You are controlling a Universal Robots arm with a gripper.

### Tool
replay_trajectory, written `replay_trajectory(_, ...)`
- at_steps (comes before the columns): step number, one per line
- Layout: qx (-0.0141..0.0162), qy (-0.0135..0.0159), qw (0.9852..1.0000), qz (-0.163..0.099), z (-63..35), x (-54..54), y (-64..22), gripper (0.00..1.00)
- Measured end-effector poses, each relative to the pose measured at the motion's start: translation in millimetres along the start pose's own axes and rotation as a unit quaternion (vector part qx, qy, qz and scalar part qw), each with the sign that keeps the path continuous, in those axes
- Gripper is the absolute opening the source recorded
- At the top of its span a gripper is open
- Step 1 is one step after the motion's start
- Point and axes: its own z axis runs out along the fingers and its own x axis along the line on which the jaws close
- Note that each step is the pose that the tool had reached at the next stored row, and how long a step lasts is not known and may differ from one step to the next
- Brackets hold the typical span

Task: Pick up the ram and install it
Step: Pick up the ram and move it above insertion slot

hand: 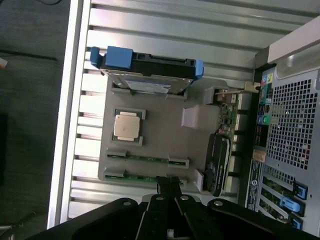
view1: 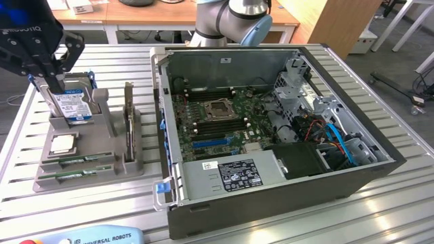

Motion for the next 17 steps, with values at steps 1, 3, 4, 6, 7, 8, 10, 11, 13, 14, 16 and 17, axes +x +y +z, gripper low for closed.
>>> replay_trajectory(1, -0.0002, 0.0005, 1.0, -0.01, 0.0, 0.0, 0.0, 0.1)
replay_trajectory(3, -0.0006, 0.0012, 0.9996, -0.028, 0.2, 0.0, 0.0, 0.1)
replay_trajectory(4, -0.0007, 0.0016, 0.9993, -0.037, 0.3, 0.0, 0.0, 0.1)
replay_trajectory(6, -0.0011, 0.0024, 0.9985, -0.055, 0.4, 0.0, 0.0, 0.1)
replay_trajectory(7, -0.0013, 0.0028, 0.998, -0.064, 0.5, 0.0, 0.0, 0.1)
replay_trajectory(8, -0.0015, 0.0032, 0.9974, -0.073, 0.6, 0.0, 0.0, 0.1)
replay_trajectory(10, -0.0018, 0.004, 0.9958, -0.091, 0.7, 0.0, 0.0, 0.1)
replay_trajectory(11, -0.002, 0.0044, 0.995, -0.1, 0.8, 0.0, 0.0, 0.1)
replay_trajectory(13, -0.0024, 0.0052, 0.993, -0.118, 1.0, 0.0, 0.0, 0.1)
replay_trajectory(14, -0.0025, 0.0056, 0.9919, -0.127, 1.0, 0.0, 0.0, 0.1)
replay_trajectory(16, -0.0029, 0.0064, 0.9894, -0.145, 1.2, 0.0, 0.0, 0.1)
replay_trajectory(17, -0.0031, 0.0068, 0.988, -0.154, 1.3, 0.0, 0.0, 0.1)
